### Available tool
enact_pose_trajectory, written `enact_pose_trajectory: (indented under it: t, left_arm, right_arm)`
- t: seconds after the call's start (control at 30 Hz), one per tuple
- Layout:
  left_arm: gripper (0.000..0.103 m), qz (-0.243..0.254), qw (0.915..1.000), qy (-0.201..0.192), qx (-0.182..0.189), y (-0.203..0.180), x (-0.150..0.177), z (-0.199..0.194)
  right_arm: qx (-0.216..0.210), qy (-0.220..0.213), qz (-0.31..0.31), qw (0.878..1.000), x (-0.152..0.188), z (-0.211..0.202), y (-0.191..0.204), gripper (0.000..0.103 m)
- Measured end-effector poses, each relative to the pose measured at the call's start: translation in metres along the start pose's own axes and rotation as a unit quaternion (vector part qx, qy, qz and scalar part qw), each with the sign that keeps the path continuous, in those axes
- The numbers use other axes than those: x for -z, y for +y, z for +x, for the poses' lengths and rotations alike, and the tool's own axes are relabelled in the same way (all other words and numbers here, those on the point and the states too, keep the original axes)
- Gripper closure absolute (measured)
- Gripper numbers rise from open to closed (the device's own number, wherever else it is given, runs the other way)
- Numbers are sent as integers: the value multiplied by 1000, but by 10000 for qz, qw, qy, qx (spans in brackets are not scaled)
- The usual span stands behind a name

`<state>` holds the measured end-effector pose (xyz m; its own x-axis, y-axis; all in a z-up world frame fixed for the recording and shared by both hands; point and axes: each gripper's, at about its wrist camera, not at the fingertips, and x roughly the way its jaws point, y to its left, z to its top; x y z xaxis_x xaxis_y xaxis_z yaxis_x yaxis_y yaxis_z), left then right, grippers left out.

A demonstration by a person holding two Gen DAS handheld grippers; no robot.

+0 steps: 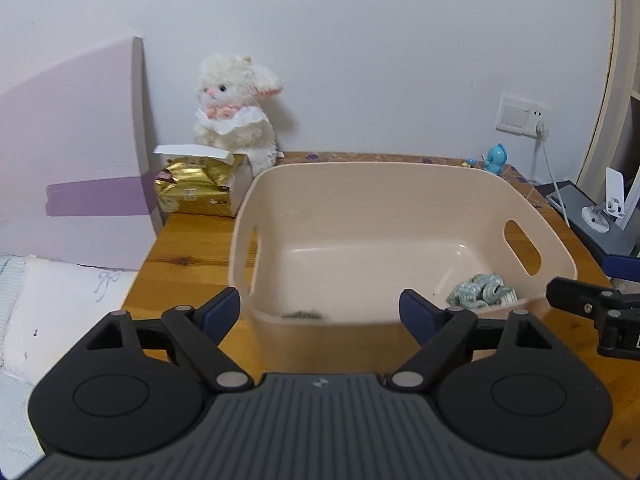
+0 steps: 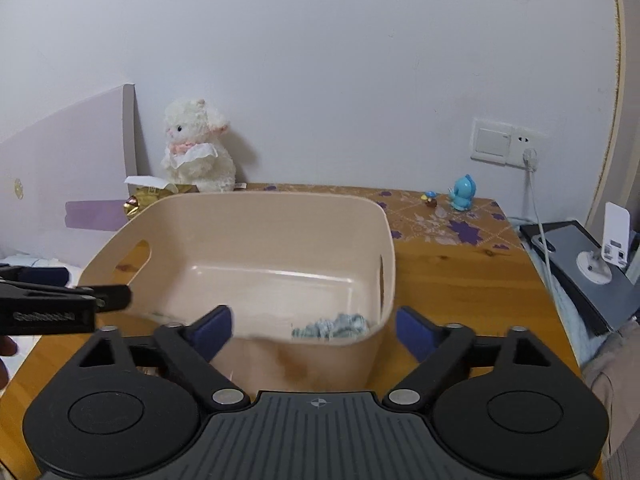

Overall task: Organize objects
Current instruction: 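Lift both held items over the basket and open both tools to drop them, then grasp the white box with the left tool while the right tool grasps the orange plush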

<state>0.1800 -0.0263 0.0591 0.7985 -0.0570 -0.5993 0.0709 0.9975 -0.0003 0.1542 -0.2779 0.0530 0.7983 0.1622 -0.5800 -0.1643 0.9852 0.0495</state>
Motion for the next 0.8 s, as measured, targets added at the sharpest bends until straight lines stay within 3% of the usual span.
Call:
enact_pose_trajectory:
  t: [0.2,0.47,0.73,0.8]
  left_arm:
    - [12,16,10000,25,-20,2,24,-23]
    - [8,261,9978,599,133,-9,59,-6]
    - [8,596,9919,1098,233,-24,82,18]
    - [9,683,9907,1150,236,-27,84,22]
  right_arm:
    - [64,311,-29,9995,27,-5,-8,3]
    - [81,931,34,9956,67,15,-17,0]
    - [-13,1230,77,9924,91,40,-14,1]
    - [-63,1277,91,9917,93,46,-12,9]
